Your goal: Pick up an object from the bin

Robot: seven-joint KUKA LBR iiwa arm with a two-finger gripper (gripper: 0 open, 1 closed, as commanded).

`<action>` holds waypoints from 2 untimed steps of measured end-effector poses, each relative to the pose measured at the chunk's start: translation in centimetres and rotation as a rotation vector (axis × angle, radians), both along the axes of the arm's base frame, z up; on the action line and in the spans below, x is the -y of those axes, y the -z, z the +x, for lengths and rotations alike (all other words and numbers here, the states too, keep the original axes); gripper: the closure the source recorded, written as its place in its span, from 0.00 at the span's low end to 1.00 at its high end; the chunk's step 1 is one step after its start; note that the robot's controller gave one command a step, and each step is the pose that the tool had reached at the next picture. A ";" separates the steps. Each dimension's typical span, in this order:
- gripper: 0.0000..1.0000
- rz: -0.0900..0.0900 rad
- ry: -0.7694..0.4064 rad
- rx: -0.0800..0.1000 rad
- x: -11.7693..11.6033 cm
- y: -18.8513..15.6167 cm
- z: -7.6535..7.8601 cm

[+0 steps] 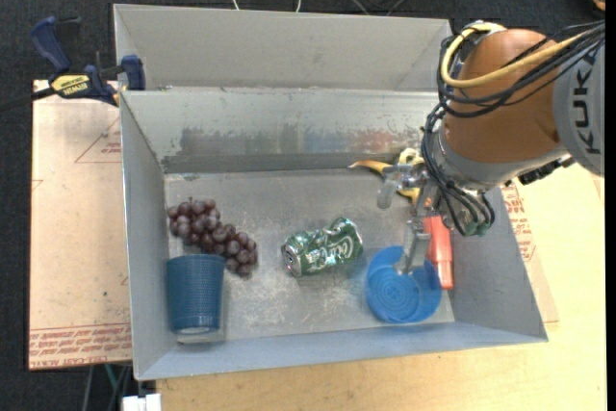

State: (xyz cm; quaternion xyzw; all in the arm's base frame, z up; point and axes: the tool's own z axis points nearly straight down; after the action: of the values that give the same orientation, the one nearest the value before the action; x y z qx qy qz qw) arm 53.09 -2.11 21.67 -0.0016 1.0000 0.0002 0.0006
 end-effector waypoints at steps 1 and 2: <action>0.00 0.000 0.000 0.000 0.0 0.0 0.0; 0.00 0.002 0.011 -0.002 -1.5 4.7 0.0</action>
Offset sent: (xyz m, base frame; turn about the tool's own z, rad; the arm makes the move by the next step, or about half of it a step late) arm 0.0008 0.0138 -0.0451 0.0135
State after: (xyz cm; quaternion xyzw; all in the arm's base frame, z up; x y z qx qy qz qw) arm 53.12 -0.60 16.97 0.0041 1.0000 0.0011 -0.0006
